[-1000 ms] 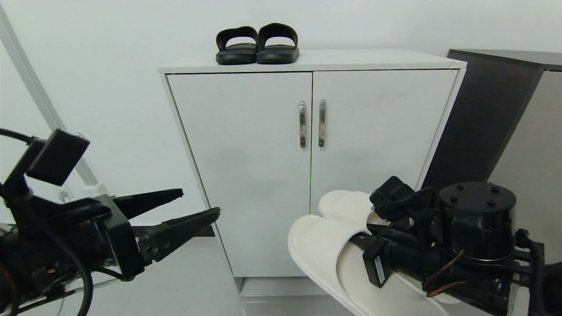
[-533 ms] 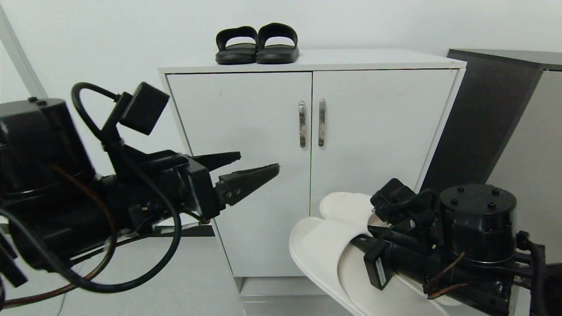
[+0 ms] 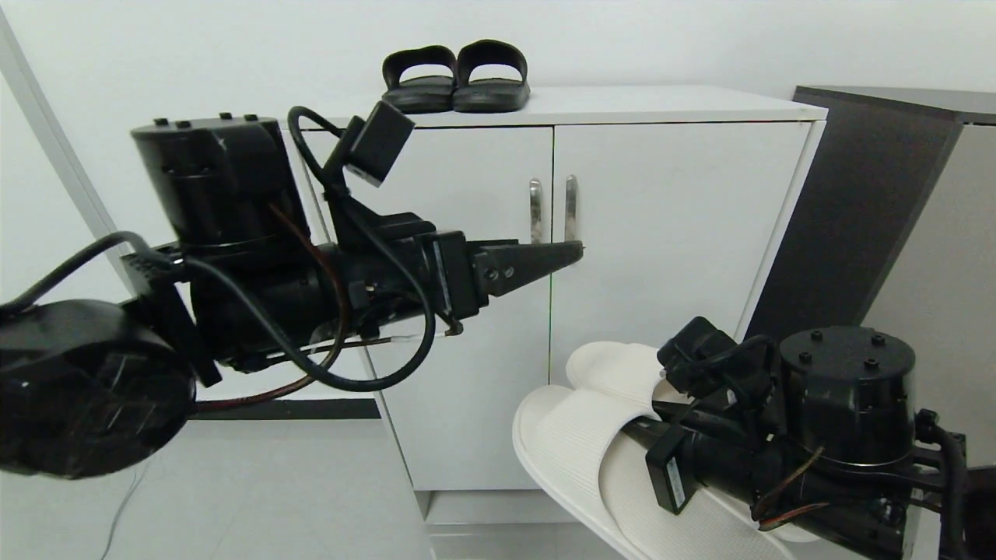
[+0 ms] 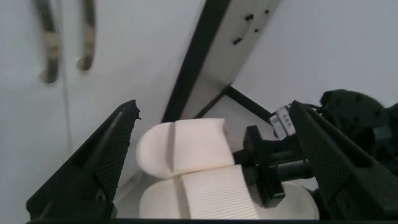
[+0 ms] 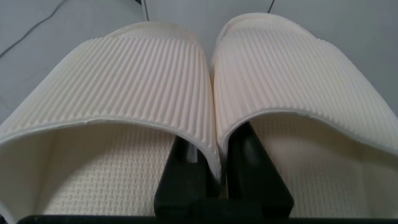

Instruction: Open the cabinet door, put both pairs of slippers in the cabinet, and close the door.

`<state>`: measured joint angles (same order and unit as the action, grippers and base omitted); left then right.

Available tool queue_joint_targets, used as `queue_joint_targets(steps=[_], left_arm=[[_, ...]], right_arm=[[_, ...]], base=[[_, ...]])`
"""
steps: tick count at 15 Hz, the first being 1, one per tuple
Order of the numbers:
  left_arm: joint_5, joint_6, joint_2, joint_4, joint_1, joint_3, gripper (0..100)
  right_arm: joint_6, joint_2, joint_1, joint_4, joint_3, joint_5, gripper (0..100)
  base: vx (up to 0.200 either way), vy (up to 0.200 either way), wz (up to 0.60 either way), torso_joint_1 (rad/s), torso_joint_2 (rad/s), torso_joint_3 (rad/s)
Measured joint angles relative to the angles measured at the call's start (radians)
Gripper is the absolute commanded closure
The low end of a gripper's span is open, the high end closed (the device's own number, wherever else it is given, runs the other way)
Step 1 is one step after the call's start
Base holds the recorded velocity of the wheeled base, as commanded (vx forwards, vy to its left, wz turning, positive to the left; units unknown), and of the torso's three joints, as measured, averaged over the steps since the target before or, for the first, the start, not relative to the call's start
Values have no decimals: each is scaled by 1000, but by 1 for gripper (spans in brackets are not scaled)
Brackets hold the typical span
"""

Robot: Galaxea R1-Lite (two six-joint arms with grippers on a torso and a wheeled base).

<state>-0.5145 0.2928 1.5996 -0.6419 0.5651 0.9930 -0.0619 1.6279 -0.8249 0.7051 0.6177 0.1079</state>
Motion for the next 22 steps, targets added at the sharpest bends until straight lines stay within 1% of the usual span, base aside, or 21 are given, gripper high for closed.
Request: queue_joint_targets(steps=[1,2,5,6,8,10,12,15,16,19,22], left_arm=[[-21,4,29,24,0,50,0],[-30,7,59,37,0,96,0],[-32,13,156,49,0,213,0],[-30,24,187,49,0,245,0],[-28,70,238,50,0,301,0],[-19,92,276,51,0,351,0],[32,95,312,59,1,400,0],[111,92,353,126,1,476,0],[135,89,366,134,2,498,0],[161,86,400,152,3,550,0],[165,86,428,175,3,592,0]], right_arm=[[0,0,0,0,0,0,100],[0,0,0,0,0,0,100],[0,1,0,0,1,0,100],[0,1,0,0,1,0,100],[0,1,0,0,1,0,100],[0,2,0,0,2,0,100],[0,2,0,0,2,-1,100],[-1,3,0,0,2,0,100],[-1,3,0,0,2,-1,100],[-1,5,0,0,1,-1,100],[-1,5,0,0,1,0,100]], base=[[0,0,0,0,0,0],[0,0,0,0,0,0],[0,0,0,0,0,0],[0,0,0,0,0,0],[0,0,0,0,0,0],[0,0,0,0,0,0],[0,0,0,0,0,0],[0,0,0,0,0,0],[0,0,0,0,0,0],[0,0,0,0,0,0],[0,0,0,0,0,0]])
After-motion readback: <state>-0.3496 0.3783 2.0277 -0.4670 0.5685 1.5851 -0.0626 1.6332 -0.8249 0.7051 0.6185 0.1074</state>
